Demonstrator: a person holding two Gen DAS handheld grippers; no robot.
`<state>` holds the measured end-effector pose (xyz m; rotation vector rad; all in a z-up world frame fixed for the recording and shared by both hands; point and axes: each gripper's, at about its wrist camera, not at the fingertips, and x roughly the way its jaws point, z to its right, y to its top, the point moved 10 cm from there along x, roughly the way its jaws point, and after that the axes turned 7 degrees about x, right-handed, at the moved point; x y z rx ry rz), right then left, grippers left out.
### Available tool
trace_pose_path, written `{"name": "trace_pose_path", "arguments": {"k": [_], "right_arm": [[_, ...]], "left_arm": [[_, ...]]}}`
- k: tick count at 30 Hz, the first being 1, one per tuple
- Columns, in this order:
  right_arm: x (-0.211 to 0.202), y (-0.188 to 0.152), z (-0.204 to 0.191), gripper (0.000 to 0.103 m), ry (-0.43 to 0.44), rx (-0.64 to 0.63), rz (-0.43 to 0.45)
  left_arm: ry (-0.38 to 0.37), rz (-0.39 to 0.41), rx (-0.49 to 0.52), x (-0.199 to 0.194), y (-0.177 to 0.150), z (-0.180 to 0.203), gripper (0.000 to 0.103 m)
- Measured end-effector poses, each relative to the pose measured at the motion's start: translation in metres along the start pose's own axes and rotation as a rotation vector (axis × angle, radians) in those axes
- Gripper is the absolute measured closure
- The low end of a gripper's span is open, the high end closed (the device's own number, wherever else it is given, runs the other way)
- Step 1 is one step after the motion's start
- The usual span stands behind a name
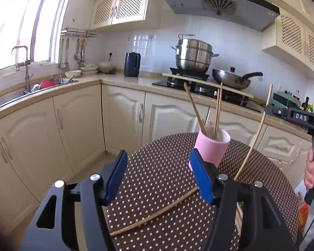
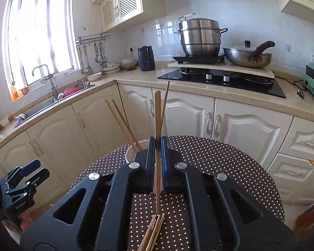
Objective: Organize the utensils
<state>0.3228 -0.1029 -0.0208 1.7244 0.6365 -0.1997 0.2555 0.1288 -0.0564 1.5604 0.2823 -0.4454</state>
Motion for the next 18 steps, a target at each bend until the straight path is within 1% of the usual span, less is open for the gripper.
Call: {"name": "trace_pose_path", "arguments": {"k": [3, 4, 6, 9, 13, 16, 18], "right_arm": [[0.005, -0.013, -0.002, 0.097, -0.010, 0.000, -0.029], [0.006, -0.017, -0.001, 0.097, -0.015, 0.005, -0.035], [0.002, -0.023, 0.003, 0.097, -0.027, 0.034, -0.040], [-0.010, -0.029, 0.010, 0.097, -0.031, 0.082, -0.027], [-0.034, -0.027, 0.013, 0.097, -0.050, 0.101, 0.021], [-0.048, -0.022, 0.016, 0.097, -0.065, 0.112, 0.051], [-0.052, -0.020, 0.019, 0.097, -0.077, 0.110, 0.061]], "left_arm": [[-0.021, -0.093, 0.078, 0.012, -0.031, -0.004, 0.041], [-0.041, -0.121, 0.108, 0.018, -0.038, -0.001, 0.041], [-0.088, -0.173, 0.151, 0.033, -0.051, 0.009, 0.041], [-0.119, -0.234, 0.239, 0.059, -0.064, 0.022, 0.041], [-0.183, -0.272, 0.312, 0.088, -0.070, 0.043, 0.041], [-0.179, -0.298, 0.365, 0.109, -0.073, 0.056, 0.041], [-0.193, -0.316, 0.395, 0.118, -0.077, 0.067, 0.041]]}}
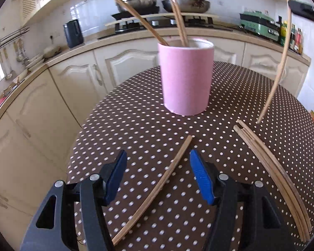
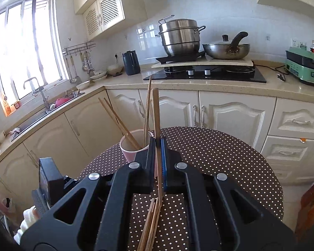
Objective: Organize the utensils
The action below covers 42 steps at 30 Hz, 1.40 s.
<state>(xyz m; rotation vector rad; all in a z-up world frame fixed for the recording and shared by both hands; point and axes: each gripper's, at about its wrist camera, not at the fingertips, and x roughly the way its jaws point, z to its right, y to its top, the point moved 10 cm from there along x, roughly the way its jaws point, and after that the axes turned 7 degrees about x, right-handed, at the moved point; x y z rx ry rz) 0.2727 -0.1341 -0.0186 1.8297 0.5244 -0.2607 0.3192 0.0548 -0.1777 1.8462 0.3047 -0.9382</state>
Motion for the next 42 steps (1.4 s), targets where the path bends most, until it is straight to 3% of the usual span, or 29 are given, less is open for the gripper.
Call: {"name": "trace_pose_path", "arguments": {"k": [4, 7, 8, 9, 14, 17, 21, 23, 24, 25, 27, 29, 34, 35, 36, 37, 39, 40, 42], "right_arm": [[-0.001, 0.005, 0.008, 0.097, -0.019, 0.007, 0.004], [0.001, 0.007, 0.012, 0.097, -0.026, 0.010, -0.001], [0.002, 0.007, 0.013, 0.097, -0.029, 0.009, -0.003], [0.002, 0.007, 0.013, 0.097, -0.033, 0.005, -0.003], [0.004, 0.006, 0.015, 0.097, -0.032, 0.005, -0.009], [0.005, 0.006, 0.018, 0.097, -0.029, -0.004, -0.011], [0.019, -0.010, 0.043, 0.094, -0.109, -0.052, -0.071], [0.034, -0.026, 0.078, 0.060, -0.205, -0.016, -0.136], [0.039, -0.032, 0.093, 0.022, -0.236, 0.012, -0.159], [0.042, -0.037, 0.112, 0.021, -0.277, 0.047, -0.156], [0.047, -0.047, 0.146, 0.021, -0.355, 0.094, -0.154], [0.058, -0.064, 0.173, 0.021, -0.423, 0.128, -0.213], [0.078, -0.102, 0.200, 0.024, -0.484, 0.164, -0.326], [0.081, -0.107, 0.202, 0.027, -0.500, 0.164, -0.339], [0.084, -0.111, 0.204, 0.040, -0.505, 0.172, -0.353], [0.088, -0.116, 0.205, 0.054, -0.513, 0.185, -0.379], [0.091, -0.115, 0.203, 0.065, -0.555, 0.126, -0.360], [0.093, -0.115, 0.202, 0.074, -0.544, 0.123, -0.361], [0.095, -0.116, 0.198, 0.081, -0.532, 0.118, -0.358]], "left_arm": [[-0.009, -0.039, 0.112, 0.020, 0.003, 0.021, 0.042], [-0.039, -0.066, 0.165, 0.026, 0.001, 0.033, 0.070], [-0.058, -0.067, 0.171, 0.025, 0.001, 0.036, 0.087], [-0.032, -0.080, 0.178, 0.027, 0.000, 0.035, 0.092], [-0.033, -0.088, 0.172, 0.027, -0.002, 0.035, 0.093], [-0.015, -0.064, 0.141, 0.025, 0.001, 0.028, 0.102], [-0.006, -0.048, 0.062, 0.019, 0.007, 0.019, 0.102], [-0.003, -0.047, 0.034, 0.017, 0.006, 0.016, 0.102], [-0.001, -0.046, 0.017, 0.016, 0.005, 0.013, 0.102], [0.004, -0.046, 0.000, 0.016, 0.004, 0.009, 0.102], [-0.011, -0.037, -0.039, 0.012, 0.003, 0.003, 0.102], [-0.026, -0.022, -0.041, 0.007, 0.003, 0.001, 0.102], [-0.029, -0.071, 0.025, 0.013, -0.003, 0.003, 0.099], [-0.025, -0.087, 0.037, 0.015, -0.005, 0.004, 0.090], [-0.023, -0.094, 0.043, 0.017, -0.005, 0.005, 0.074], [-0.030, -0.096, 0.049, 0.018, -0.005, 0.006, 0.068], [-0.053, -0.094, 0.059, 0.021, -0.003, 0.011, 0.066], [-0.055, -0.096, 0.064, 0.022, -0.002, 0.012, 0.066], [-0.056, -0.119, 0.070, 0.028, -0.003, 0.013, 0.066]]}}
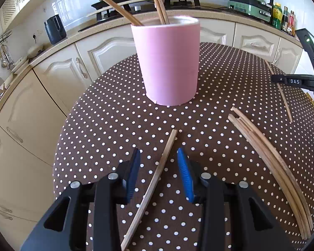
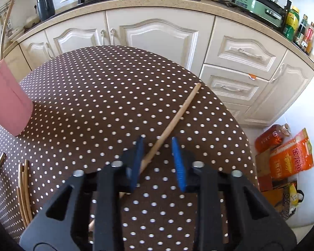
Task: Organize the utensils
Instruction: 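Grasp a loose chopstick on the table with the right gripper, then lift the chopstick with the right gripper and carry it over the pink cup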
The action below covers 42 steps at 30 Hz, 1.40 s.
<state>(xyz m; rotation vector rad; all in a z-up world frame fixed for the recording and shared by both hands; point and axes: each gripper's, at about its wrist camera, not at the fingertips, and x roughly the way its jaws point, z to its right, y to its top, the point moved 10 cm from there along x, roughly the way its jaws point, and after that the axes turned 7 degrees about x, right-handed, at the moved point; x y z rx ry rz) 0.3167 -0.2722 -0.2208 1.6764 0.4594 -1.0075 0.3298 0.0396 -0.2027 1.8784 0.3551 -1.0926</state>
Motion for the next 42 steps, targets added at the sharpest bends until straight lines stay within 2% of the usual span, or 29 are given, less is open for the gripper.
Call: {"name": "trace_pose_path", "arguments": {"k": [2, 3, 4, 6, 8, 10, 13, 17, 20, 23, 26, 29, 32, 35, 38, 40, 42], "right_arm": [[-0.001, -0.002, -0.003, 0.086, 0.010, -0.019, 0.014], [-0.001, -0.003, -0.006, 0.090, 0.018, -0.029, 0.020], [-0.003, -0.005, -0.009, 0.092, 0.041, -0.047, 0.026], [-0.007, -0.011, -0.015, 0.096, 0.086, -0.082, 0.021], [-0.013, -0.019, -0.023, 0.097, 0.166, -0.122, 0.005], [-0.017, -0.025, -0.026, 0.097, 0.207, -0.145, 0.003], [-0.022, -0.030, -0.025, 0.097, 0.253, -0.125, -0.021], [-0.031, -0.043, -0.026, 0.097, 0.306, -0.129, -0.048], [-0.042, -0.059, -0.027, 0.097, 0.322, -0.163, -0.057], [-0.051, -0.072, -0.026, 0.097, 0.325, -0.207, -0.058], [-0.054, -0.076, -0.026, 0.096, 0.296, -0.248, -0.049], [-0.051, -0.073, -0.029, 0.096, 0.251, -0.270, -0.037], [-0.043, -0.065, -0.035, 0.094, 0.232, -0.264, -0.034], [-0.037, -0.057, -0.035, 0.091, 0.219, -0.256, -0.030], [-0.033, -0.052, -0.038, 0.077, 0.221, -0.257, -0.032], [-0.029, -0.050, -0.043, 0.055, 0.217, -0.265, -0.036], [-0.025, -0.045, -0.046, 0.053, 0.208, -0.260, -0.029]], "left_arm": [[0.006, -0.010, -0.002, 0.005, 0.002, -0.002, 0.066], [0.020, -0.016, -0.008, 0.006, 0.003, -0.003, 0.087], [0.020, -0.034, -0.017, 0.007, 0.003, -0.002, 0.092], [0.036, -0.063, -0.004, 0.007, 0.003, -0.001, 0.094], [0.052, -0.076, 0.018, 0.007, 0.004, 0.001, 0.096], [0.066, -0.087, 0.010, 0.006, 0.005, 0.002, 0.096], [0.013, -0.109, -0.098, 0.004, 0.003, 0.001, 0.096], [-0.074, -0.151, -0.293, -0.002, -0.002, -0.005, 0.096], [-0.038, -0.142, -0.373, -0.008, -0.009, -0.012, 0.096], [-0.036, -0.121, -0.428, -0.012, -0.016, -0.010, 0.095], [-0.015, -0.105, -0.424, -0.015, -0.018, -0.010, 0.095], [0.038, -0.112, -0.384, -0.016, -0.018, -0.005, 0.094], [0.084, -0.112, -0.336, -0.019, -0.019, 0.015, 0.091], [0.136, -0.102, -0.323, -0.019, -0.019, 0.012, 0.077], [0.124, -0.092, -0.341, -0.020, -0.019, 0.010, 0.073], [0.117, -0.081, -0.351, -0.020, -0.019, 0.008, 0.073], [0.127, -0.059, -0.353, -0.016, -0.017, -0.004, 0.073]]}}
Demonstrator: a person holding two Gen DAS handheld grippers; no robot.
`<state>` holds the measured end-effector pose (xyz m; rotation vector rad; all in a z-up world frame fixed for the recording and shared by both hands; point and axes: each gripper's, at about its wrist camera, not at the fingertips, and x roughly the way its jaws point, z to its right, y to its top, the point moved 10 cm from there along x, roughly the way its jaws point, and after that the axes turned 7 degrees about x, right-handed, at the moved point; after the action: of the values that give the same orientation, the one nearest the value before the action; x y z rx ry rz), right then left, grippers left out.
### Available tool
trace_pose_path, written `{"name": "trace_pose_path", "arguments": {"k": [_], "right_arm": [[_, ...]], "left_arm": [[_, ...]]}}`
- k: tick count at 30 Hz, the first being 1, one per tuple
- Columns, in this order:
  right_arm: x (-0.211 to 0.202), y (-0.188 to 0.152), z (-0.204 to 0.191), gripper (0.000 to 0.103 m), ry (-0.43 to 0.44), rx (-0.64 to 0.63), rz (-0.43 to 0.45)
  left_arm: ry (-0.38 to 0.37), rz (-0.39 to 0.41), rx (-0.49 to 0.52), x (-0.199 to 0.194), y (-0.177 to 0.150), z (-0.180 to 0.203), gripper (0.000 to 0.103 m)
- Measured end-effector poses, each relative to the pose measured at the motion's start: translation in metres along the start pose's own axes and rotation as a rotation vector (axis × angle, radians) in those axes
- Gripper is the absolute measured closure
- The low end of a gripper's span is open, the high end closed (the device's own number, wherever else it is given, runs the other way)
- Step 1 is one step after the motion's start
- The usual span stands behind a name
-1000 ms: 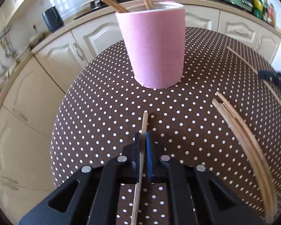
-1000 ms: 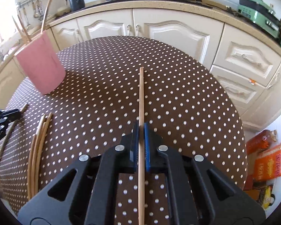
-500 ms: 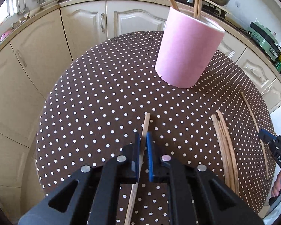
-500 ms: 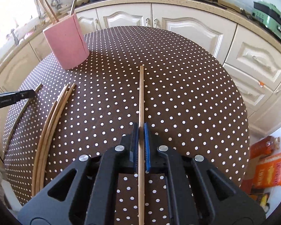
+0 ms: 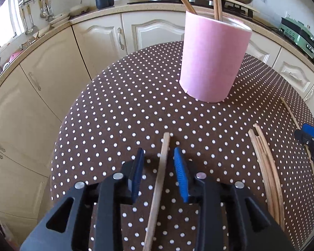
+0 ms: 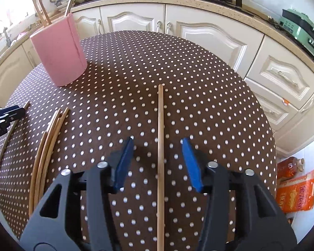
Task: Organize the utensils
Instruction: 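Lift the chopstick with the right gripper and carry it over the pink cup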
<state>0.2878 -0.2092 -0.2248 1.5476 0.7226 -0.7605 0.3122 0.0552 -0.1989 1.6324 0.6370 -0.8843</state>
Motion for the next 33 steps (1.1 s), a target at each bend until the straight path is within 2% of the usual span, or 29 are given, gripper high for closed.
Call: {"name": "trace_pose_path", "arguments": {"k": [2, 3, 4, 6, 10, 14, 16, 24, 33], "right_arm": [[0.002, 0.004, 0.002, 0.055, -0.001, 0.015, 0.007], [0.002, 0.005, 0.003, 0.070, -0.008, 0.013, 0.014], [0.002, 0.006, 0.005, 0.077, -0.009, 0.018, 0.019], [0.002, 0.007, 0.010, 0.096, -0.008, 0.039, 0.020], [0.000, 0.008, 0.016, 0.097, 0.026, 0.083, 0.026], [-0.003, 0.005, 0.016, 0.097, 0.075, 0.117, 0.032], [-0.011, 0.006, 0.017, 0.097, 0.093, 0.144, 0.057], [-0.073, 0.034, -0.001, 0.097, 0.184, 0.168, 0.234], [-0.122, 0.068, -0.022, 0.097, 0.219, 0.158, 0.384]], "left_arm": [[0.006, 0.007, 0.001, 0.002, 0.003, -0.002, 0.074], [-0.003, 0.005, 0.012, 0.006, 0.005, -0.001, 0.083], [-0.006, 0.006, 0.025, 0.006, 0.006, 0.000, 0.091], [0.001, 0.005, 0.038, 0.008, 0.007, -0.002, 0.095], [0.002, 0.017, 0.049, 0.007, 0.007, 0.001, 0.096], [-0.033, 0.031, 0.009, 0.003, 0.004, 0.001, 0.096], [-0.026, 0.052, 0.003, -0.001, 0.007, 0.000, 0.096], [-0.025, 0.199, -0.023, -0.049, 0.030, 0.003, 0.096], [-0.072, 0.403, -0.091, -0.118, 0.070, 0.006, 0.096]]}}
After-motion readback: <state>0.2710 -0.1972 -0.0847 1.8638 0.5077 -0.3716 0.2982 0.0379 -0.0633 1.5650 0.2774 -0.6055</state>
